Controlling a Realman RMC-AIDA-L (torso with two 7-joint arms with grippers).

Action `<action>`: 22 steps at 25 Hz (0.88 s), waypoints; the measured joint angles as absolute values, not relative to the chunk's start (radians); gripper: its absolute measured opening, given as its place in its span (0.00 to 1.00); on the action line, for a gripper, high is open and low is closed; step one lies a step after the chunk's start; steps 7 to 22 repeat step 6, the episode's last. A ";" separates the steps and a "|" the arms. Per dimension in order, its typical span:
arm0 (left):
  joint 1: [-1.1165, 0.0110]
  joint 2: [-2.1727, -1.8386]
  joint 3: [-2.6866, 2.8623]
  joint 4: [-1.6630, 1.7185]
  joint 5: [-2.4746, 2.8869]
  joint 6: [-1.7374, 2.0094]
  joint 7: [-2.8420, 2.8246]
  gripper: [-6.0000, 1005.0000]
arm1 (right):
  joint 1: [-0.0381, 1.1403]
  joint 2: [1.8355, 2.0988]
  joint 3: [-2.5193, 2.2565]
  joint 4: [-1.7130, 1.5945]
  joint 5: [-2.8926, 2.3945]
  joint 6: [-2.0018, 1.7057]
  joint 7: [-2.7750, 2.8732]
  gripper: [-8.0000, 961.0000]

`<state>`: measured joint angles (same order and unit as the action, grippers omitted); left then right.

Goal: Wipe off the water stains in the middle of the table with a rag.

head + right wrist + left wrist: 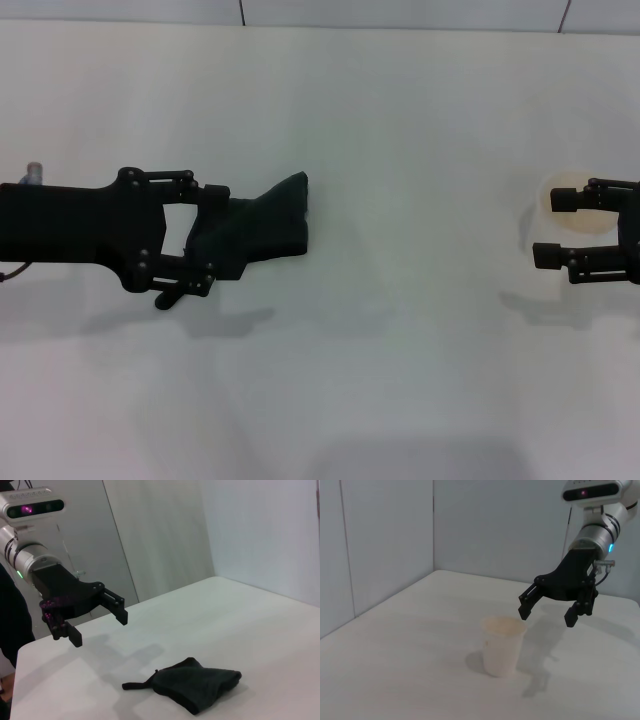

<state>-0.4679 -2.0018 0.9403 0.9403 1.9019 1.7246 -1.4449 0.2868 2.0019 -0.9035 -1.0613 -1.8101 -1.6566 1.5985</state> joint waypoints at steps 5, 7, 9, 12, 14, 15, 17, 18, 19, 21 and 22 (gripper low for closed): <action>-0.468 -2.002 0.940 0.940 1.902 1.723 -1.445 0.83 | 0.287 2.002 -0.904 -1.059 -1.810 -1.656 1.599 0.88; -0.468 -2.002 0.940 0.940 1.902 1.723 -1.445 0.83 | 0.287 2.002 -0.904 -1.059 -1.810 -1.656 1.599 0.88; -0.468 -2.002 0.940 0.940 1.902 1.723 -1.445 0.83 | 0.287 2.002 -0.904 -1.059 -1.810 -1.656 1.599 0.88; -0.468 -2.002 0.940 0.940 1.902 1.723 -1.445 0.83 | 0.287 2.002 -0.904 -1.059 -1.810 -1.656 1.599 0.88; -0.468 -2.002 0.940 0.940 1.902 1.723 -1.445 0.83 | 0.287 2.002 -0.904 -1.059 -1.810 -1.656 1.599 0.88; -0.468 -2.002 0.940 0.940 1.902 1.723 -1.445 0.83 | 0.287 2.002 -0.904 -1.059 -1.810 -1.656 1.599 0.88; -0.468 -2.002 0.940 0.940 1.902 1.723 -1.445 0.83 | 0.287 2.002 -0.904 -1.059 -1.810 -1.656 1.599 0.88; -0.468 -2.002 0.940 0.940 1.902 1.723 -1.445 0.83 | 0.287 2.002 -0.904 -1.059 -1.810 -1.656 1.599 0.88; -0.468 -2.002 0.940 0.940 1.902 1.723 -1.445 0.83 | 0.287 2.002 -0.904 -1.059 -1.810 -1.656 1.599 0.88; -0.468 -2.002 0.940 0.940 1.902 1.723 -1.445 0.83 | 0.287 2.002 -0.904 -1.059 -1.810 -1.656 1.599 0.88; -0.468 -2.002 0.940 0.940 1.902 1.723 -1.445 0.83 | 0.287 2.002 -0.904 -1.059 -1.810 -1.656 1.599 0.88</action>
